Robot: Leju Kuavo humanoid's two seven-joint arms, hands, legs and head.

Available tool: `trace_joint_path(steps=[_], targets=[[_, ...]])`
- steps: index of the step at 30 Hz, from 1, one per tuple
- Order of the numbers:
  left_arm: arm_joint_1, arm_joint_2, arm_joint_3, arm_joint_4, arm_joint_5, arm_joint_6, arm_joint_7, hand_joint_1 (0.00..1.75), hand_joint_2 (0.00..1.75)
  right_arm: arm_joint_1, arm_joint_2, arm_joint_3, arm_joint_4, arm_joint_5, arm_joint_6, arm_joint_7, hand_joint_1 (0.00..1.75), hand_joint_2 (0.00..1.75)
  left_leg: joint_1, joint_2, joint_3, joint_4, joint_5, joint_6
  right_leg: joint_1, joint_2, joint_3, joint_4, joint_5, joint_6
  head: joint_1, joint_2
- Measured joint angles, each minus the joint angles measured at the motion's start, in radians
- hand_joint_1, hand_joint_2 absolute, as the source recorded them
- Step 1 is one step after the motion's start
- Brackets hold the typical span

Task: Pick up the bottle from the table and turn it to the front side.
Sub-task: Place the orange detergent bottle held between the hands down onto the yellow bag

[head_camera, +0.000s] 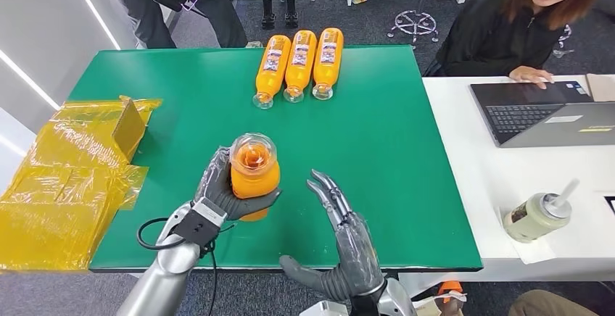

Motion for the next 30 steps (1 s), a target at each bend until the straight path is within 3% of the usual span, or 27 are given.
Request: trace_joint_path(steps=[10,15,21,30], targets=[[-0.053,0.267,-0.011,0.046,-0.156,0.003,0.097,1.75,1.75,0.027,-0.062,0.017,0.045,-0.066,-0.043,-0.025,0.00,1.75,0.001,0.002,0.000,0.000,0.001,-0.001,0.000,0.002,-0.002,0.001,0.000,-0.001,0.000,0.000],[-0.108,0.362,-0.012,0.147,-0.258,0.056,0.129,1.75,1.75,0.037,-0.086,0.019,0.045,-0.093,-0.056,-0.023,0.00,1.75,0.001,0.003,0.000,-0.001,0.001,-0.002,0.000,0.003,-0.002,0.001,0.001,-0.001,0.000,0.000],[-0.144,0.421,-0.013,0.274,-0.393,0.169,0.173,1.73,1.75,0.046,-0.116,0.027,0.054,-0.144,-0.080,-0.029,0.00,1.75,0.001,0.004,0.000,-0.001,0.001,-0.002,0.000,0.004,-0.002,0.000,0.001,-0.002,0.000,0.000],[-0.201,0.442,-0.030,0.507,-0.681,0.304,0.347,1.71,1.75,0.038,-0.138,0.046,0.062,-0.179,-0.092,-0.020,0.00,1.75,0.001,0.005,0.000,-0.001,0.001,-0.003,0.000,0.006,-0.003,0.001,0.002,-0.003,0.000,0.000]])
